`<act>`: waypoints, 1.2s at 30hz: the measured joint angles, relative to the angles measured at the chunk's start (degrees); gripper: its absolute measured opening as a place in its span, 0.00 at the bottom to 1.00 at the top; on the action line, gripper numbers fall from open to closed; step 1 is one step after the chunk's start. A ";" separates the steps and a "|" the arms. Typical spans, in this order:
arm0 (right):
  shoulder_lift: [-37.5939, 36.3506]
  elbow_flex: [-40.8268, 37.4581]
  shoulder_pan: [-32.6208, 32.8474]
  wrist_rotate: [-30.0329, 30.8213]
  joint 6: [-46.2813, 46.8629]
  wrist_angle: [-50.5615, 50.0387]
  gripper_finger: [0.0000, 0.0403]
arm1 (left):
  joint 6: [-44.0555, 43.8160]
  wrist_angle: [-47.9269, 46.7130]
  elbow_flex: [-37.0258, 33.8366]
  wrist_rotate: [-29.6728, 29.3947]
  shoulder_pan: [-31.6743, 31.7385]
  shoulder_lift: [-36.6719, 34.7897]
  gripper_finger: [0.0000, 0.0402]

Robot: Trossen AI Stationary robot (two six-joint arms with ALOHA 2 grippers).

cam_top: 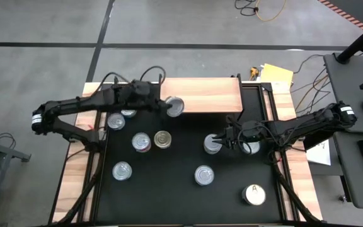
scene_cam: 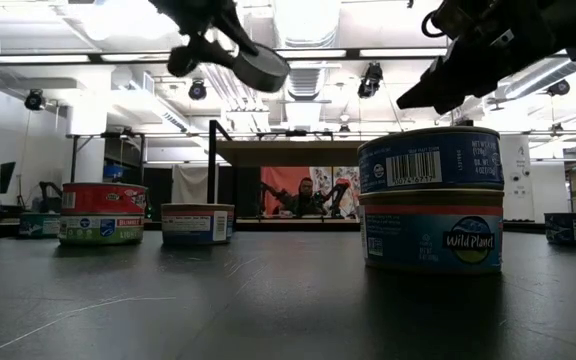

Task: Stack canned seafood by type on shelf
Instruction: Put the green white tuna can on the shelf

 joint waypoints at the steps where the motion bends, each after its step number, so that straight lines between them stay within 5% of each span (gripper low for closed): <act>1: -0.01 0.00 0.00 0.00 0.11 -0.26 0.11 | 0.28 0.00 0.48 1.57 1.19 0.84 0.30; 6: -0.02 0.00 0.00 0.00 0.26 -0.87 0.11 | 1.06 -0.26 2.10 7.43 6.06 5.35 0.30; 36: -0.04 -0.04 -0.02 -0.02 1.64 -2.27 0.11 | 3.40 0.02 4.87 6.47 9.31 14.05 0.31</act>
